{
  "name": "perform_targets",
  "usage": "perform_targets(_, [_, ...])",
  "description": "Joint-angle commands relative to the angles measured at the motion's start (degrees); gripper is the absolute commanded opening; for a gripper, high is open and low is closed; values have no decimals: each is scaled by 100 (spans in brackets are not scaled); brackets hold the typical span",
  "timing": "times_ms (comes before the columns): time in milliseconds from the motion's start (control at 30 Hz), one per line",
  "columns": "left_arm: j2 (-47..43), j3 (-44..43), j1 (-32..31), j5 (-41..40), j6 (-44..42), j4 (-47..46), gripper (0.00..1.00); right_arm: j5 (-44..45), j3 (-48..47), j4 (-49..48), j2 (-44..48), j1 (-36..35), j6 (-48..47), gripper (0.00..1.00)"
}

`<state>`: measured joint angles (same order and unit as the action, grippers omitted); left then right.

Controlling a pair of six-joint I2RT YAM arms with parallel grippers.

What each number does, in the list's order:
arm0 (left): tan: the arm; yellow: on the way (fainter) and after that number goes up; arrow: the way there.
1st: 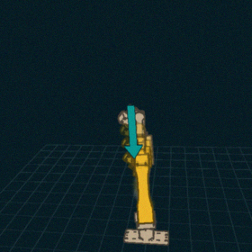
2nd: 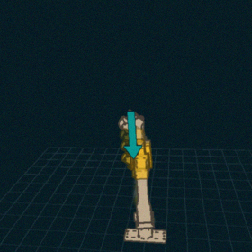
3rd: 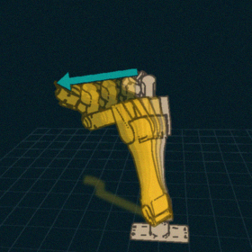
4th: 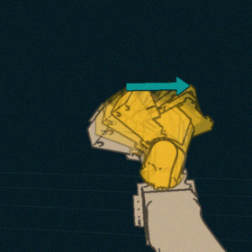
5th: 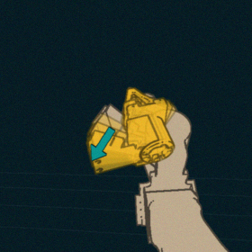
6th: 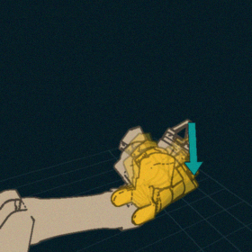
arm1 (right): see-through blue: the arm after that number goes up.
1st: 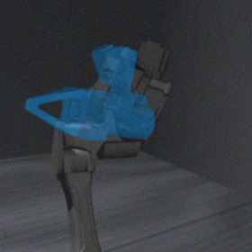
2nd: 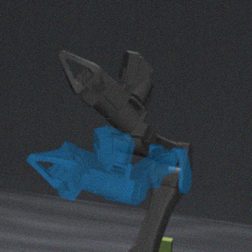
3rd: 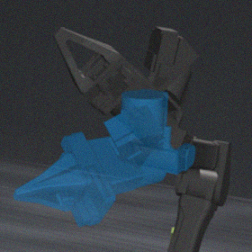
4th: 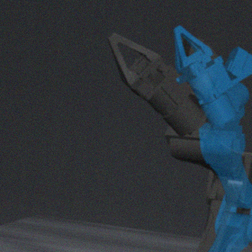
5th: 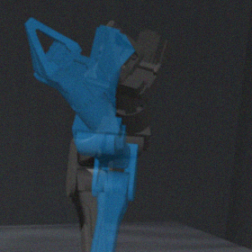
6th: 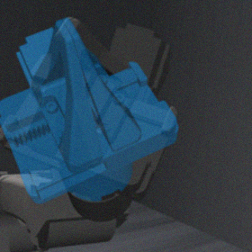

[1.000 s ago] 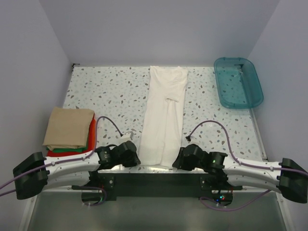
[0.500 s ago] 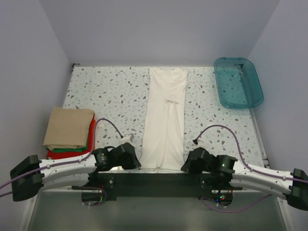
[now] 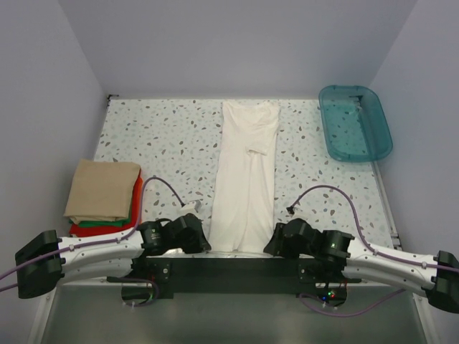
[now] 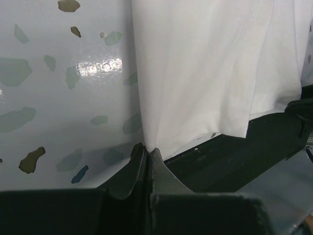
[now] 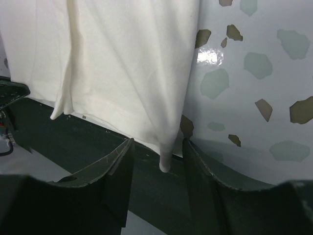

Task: Fold and stack the t-shirts
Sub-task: Fold the tshirt

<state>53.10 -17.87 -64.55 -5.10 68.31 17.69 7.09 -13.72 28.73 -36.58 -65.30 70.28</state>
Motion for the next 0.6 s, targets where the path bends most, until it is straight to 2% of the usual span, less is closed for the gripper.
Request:
perform_targets(0, [-28, 38, -40, 62, 50, -152, 0, 161, 255, 598, 150, -36, 240, 49])
perform_targets(333, [-19, 29, -40, 71, 33, -196, 0, 126, 62, 932, 169, -36, 250, 50])
perform_targets(567, [-10, 64, -48, 97, 33, -301, 0, 99, 150, 766, 81, -36, 337, 50])
